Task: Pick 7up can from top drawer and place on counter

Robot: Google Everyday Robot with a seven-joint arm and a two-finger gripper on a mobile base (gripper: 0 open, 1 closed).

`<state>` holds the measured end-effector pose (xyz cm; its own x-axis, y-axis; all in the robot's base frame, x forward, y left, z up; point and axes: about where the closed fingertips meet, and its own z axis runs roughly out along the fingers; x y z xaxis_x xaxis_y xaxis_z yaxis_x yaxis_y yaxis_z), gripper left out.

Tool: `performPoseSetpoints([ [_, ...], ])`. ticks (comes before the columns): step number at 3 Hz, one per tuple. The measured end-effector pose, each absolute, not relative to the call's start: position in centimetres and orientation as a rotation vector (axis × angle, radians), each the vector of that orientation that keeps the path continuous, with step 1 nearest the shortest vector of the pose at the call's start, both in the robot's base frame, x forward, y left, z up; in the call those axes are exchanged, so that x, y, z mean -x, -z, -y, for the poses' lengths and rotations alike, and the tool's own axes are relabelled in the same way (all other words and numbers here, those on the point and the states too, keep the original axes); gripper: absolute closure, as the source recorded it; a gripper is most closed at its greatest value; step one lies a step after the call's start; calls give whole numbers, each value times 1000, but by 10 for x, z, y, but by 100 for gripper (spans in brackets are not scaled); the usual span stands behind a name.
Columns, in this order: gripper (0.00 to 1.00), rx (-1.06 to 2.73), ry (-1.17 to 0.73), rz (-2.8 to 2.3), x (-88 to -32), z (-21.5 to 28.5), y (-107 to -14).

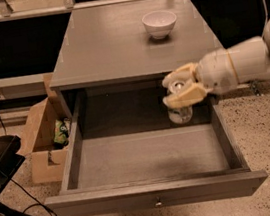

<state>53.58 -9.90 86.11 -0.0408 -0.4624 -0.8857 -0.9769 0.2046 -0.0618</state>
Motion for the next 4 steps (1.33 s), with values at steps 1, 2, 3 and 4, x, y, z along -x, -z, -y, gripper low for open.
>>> performPoseSetpoints([
  [1, 100, 1434, -804, -1716, -552, 98, -913],
  [2, 100, 1402, -930, -1845, -586, 94, -925],
  [3, 100, 1189, -928, -1942, -652, 123, -942],
  [4, 100, 1035, -806, -1927, -685, 163, -984],
])
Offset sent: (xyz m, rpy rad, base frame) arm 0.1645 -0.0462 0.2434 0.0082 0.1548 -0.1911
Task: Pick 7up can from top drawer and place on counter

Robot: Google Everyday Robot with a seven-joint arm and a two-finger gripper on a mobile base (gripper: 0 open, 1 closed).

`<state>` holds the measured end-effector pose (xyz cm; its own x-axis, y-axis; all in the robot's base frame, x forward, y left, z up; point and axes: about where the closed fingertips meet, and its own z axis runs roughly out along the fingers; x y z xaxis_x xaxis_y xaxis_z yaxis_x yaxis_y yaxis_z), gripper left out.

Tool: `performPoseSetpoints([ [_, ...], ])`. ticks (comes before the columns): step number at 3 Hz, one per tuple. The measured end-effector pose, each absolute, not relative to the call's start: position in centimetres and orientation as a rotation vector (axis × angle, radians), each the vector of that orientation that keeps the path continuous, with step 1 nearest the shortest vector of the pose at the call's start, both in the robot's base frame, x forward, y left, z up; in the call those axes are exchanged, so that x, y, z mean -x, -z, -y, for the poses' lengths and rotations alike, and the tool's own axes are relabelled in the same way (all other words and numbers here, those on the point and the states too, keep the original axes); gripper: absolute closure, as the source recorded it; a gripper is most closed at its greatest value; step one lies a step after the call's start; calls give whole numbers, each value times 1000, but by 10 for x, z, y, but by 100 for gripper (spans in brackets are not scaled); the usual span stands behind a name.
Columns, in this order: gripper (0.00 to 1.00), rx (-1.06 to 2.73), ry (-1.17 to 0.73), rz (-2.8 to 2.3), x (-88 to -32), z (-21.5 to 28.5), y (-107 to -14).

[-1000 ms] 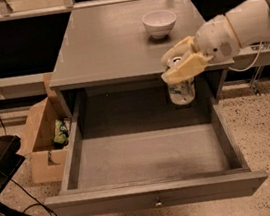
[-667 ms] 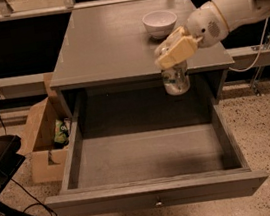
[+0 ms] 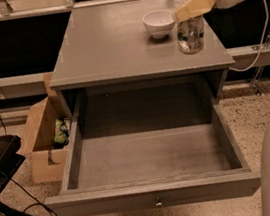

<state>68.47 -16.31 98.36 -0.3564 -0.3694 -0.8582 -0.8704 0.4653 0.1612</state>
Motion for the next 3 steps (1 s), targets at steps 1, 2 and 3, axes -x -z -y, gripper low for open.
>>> performPoseSetpoints([
  [1, 100, 919, -731, -1916, -707, 191, -997],
  [2, 100, 847, -737, -1917, -733, 188, -975],
  [3, 100, 814, -729, -1924, -754, 174, -945],
])
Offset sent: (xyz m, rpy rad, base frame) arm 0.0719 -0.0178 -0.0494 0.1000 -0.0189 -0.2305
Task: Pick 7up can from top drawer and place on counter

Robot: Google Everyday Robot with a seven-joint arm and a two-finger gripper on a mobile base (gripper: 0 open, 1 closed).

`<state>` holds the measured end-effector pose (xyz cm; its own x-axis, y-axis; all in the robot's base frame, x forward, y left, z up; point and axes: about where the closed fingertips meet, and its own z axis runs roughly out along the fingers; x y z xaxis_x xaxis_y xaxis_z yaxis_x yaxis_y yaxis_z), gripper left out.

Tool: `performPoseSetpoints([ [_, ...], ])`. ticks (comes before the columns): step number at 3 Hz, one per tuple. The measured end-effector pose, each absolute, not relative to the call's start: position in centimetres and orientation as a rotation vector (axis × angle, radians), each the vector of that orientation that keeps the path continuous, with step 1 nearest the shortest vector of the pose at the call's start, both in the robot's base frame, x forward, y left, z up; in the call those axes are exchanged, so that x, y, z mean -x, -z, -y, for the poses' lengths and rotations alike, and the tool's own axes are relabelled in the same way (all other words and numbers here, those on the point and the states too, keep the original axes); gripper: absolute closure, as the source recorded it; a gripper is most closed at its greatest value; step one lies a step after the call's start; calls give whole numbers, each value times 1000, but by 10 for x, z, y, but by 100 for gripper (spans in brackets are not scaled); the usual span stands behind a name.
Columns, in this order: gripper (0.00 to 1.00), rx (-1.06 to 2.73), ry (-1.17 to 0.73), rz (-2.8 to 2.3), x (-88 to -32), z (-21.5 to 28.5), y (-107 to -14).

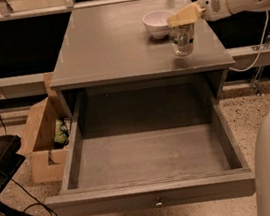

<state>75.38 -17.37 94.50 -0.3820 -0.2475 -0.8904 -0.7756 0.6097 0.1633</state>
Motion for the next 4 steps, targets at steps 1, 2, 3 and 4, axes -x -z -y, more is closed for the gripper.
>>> performPoseSetpoints([
  [1, 100, 811, -670, -1924, -762, 162, -919],
  [2, 100, 794, -600, -1878, -756, 156, -901],
  [3, 74, 788, -599, -1877, -755, 153, -903],
  [4, 51, 788, -599, -1877, -755, 153, -911],
])
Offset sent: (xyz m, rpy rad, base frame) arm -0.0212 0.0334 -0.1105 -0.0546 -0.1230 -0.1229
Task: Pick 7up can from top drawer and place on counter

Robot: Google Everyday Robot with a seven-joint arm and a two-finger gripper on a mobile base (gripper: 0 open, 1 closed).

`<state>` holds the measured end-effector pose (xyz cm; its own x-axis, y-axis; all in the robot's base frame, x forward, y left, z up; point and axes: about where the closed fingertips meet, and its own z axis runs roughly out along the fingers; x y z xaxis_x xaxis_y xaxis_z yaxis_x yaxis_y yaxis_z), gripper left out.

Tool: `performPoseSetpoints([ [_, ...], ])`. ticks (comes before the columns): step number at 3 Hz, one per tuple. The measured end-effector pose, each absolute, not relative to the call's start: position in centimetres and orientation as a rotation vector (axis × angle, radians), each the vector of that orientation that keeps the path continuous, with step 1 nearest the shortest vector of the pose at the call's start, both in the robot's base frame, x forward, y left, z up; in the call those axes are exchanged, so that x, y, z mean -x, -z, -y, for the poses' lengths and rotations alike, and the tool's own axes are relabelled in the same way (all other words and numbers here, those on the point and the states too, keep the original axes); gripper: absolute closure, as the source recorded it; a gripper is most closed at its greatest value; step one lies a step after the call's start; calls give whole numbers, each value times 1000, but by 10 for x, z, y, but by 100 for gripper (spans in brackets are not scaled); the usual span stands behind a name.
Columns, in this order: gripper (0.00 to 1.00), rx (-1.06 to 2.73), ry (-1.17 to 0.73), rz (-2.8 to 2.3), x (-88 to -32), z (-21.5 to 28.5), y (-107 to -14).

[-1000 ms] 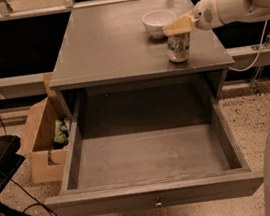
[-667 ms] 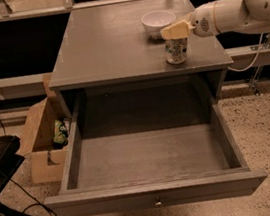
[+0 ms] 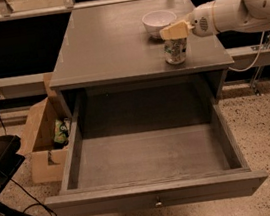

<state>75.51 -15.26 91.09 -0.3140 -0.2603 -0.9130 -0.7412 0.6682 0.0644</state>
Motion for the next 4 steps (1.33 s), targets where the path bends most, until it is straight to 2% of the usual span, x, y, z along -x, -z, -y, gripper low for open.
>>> performPoseSetpoints([
  [2, 4, 792, -604, -1878, -756, 149, -910],
  [3, 0, 793, -590, -1875, -755, 149, -913],
  [4, 0, 818, -479, -1871, -733, 169, -949],
])
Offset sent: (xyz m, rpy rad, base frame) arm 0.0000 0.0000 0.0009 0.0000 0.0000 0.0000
